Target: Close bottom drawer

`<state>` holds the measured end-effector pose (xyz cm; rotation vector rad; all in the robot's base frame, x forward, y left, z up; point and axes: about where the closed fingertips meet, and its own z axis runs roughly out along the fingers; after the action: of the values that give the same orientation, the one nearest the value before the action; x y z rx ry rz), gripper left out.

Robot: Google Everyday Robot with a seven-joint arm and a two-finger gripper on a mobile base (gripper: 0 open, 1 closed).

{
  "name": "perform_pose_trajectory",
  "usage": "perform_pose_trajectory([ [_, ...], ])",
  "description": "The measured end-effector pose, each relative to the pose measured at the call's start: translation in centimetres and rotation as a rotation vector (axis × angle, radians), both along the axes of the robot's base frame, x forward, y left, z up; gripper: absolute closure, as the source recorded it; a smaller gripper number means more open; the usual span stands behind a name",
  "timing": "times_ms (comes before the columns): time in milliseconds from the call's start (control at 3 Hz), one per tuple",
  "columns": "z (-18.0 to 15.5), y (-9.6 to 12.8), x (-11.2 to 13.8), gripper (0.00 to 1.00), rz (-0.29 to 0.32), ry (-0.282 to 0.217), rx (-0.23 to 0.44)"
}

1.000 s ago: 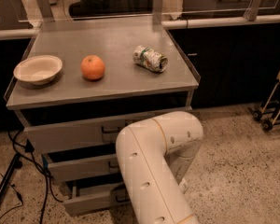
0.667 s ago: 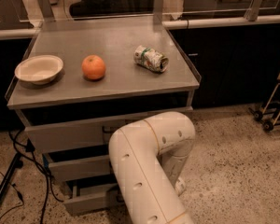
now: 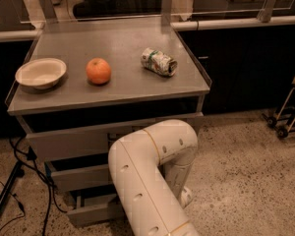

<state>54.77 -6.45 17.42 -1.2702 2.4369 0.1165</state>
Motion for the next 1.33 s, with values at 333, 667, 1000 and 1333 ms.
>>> perform_pose_trajectory([
  [333, -0.01, 0.01, 0.01, 0.74, 0.000, 0.000, 0.000],
  [667, -0.01, 0.01, 0.01, 0.51, 0.000, 0.000, 0.000],
  [1000, -0.01, 0.01, 0.01, 0.28, 0.000, 0.000, 0.000],
  [1333, -0.01, 0.01, 0.01, 0.05, 0.000, 0.000, 0.000],
])
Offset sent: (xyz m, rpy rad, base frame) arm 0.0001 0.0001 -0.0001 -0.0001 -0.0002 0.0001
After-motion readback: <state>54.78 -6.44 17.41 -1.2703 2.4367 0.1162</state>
